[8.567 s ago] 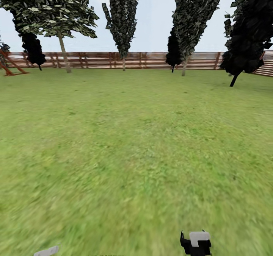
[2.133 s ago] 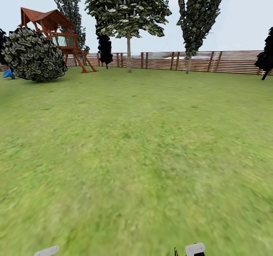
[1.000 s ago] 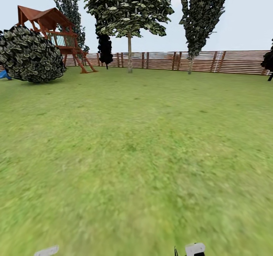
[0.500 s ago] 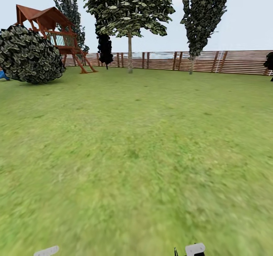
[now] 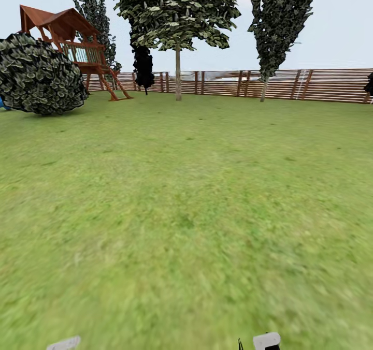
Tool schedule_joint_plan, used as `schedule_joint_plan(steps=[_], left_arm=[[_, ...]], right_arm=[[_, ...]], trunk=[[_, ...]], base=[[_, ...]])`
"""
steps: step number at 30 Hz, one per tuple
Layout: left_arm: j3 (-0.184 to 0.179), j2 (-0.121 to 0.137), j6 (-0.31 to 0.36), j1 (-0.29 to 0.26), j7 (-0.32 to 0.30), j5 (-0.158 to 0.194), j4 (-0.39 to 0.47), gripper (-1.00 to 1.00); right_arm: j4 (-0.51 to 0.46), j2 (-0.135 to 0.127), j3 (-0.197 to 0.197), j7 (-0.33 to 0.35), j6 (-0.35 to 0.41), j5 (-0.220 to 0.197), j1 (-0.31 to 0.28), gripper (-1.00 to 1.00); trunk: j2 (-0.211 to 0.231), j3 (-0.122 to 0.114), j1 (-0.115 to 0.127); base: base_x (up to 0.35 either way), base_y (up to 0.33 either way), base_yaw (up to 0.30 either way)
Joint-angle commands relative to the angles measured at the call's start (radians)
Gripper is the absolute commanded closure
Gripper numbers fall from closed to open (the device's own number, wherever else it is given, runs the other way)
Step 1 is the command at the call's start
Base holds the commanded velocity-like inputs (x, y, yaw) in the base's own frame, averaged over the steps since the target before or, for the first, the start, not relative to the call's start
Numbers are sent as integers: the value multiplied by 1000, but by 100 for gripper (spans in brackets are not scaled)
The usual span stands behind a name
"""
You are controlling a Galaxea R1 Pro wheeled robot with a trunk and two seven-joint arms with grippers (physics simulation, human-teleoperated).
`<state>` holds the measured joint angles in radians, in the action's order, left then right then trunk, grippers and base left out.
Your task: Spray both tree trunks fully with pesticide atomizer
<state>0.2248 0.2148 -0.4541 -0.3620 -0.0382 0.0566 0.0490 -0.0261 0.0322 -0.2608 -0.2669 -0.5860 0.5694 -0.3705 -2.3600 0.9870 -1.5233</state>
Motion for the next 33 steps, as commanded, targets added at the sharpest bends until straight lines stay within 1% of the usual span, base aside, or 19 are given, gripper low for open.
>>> schedule_joint_plan(steps=[1,33], left_arm=[[0,0,0,0,0,0,0,100],[0,0,0,0,0,0,0,100]], right_arm=[[0,0,0,0,0,0,0,-100],[0,0,0,0,0,0,0,-100]], trunk=[[0,0,0],[0,0,0]], base=[[335,86,0],[335,83,0]])
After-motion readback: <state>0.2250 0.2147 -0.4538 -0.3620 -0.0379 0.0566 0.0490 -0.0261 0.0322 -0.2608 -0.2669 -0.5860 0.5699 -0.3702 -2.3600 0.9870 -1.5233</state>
